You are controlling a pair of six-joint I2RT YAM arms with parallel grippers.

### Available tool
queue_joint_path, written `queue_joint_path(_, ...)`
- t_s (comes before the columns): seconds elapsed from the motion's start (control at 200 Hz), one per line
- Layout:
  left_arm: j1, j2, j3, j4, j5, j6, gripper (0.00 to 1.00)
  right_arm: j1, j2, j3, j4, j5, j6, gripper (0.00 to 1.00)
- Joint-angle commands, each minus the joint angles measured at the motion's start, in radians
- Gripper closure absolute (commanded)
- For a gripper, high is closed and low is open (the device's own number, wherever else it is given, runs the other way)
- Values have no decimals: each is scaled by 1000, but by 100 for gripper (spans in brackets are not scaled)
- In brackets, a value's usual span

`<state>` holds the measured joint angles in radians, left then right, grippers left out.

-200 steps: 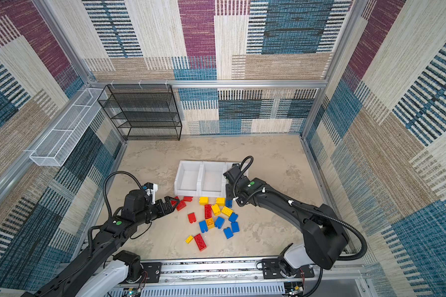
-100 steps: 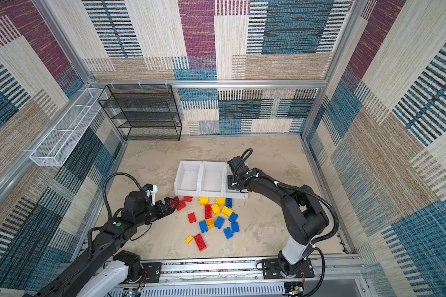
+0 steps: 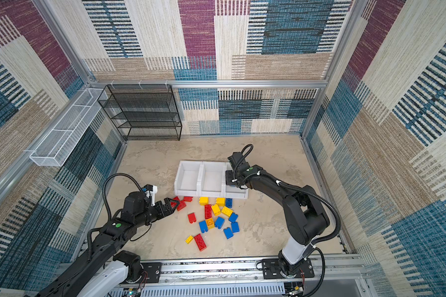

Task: Sort the legos into containers by color
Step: Place the lego in the container, then pick up the lego from the middle-left of the table.

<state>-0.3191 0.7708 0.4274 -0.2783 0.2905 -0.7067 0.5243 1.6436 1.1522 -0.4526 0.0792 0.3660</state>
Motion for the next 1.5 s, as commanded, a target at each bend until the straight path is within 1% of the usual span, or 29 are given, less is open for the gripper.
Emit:
queue_joint_path(0.0, -14, -2, 5, 3, 17, 12, 5, 1, -55, -15, -5, 4, 12, 35)
queue_joint_path(0.1, -56, 6, 19, -17, 1, 32, 6, 1, -120, -65, 1, 7, 34, 34)
queue_joint_path(0.195, -119, 37, 37, -34, -23, 40, 7, 1, -180, -117, 0, 13, 59, 34)
queue_joint_path(0.306, -233, 99, 66, -39, -71, 53, 8, 1, -236, -170, -1, 12, 82, 34)
queue_joint_path(0.416, -361, 195, 108, -40, -123, 87, 11, 1, -278, -215, -9, 22, 102, 34)
queue_joint_path(0.546, -492, 327, 206, -80, -182, 191, 13, 1, -325, -267, -9, 25, 130, 34)
queue_joint_path(0.661, -571, 448, 315, -135, -207, 319, 15, 0, -351, -291, -15, 32, 146, 34)
queue_joint_path(0.806, -616, 577, 426, -187, -197, 471, 20, 1, -380, -305, -24, 43, 157, 34)
queue_joint_path(0.932, -648, 671, 498, -223, -211, 568, 24, 2, -395, -316, -31, 49, 165, 34)
queue_joint_path(1.027, -667, 748, 554, -260, -242, 617, 27, 1, -404, -323, -34, 50, 170, 34)
queue_joint_path(1.142, -683, 826, 605, -284, -251, 650, 31, 1, -418, -333, -37, 51, 175, 34)
queue_joint_path(1.272, -699, 866, 622, -288, -275, 668, 34, 0, -429, -339, -44, 57, 179, 34)
queue_joint_path(1.493, -712, 886, 623, -288, -310, 670, 49, 0, -429, -344, -42, 58, 182, 35)
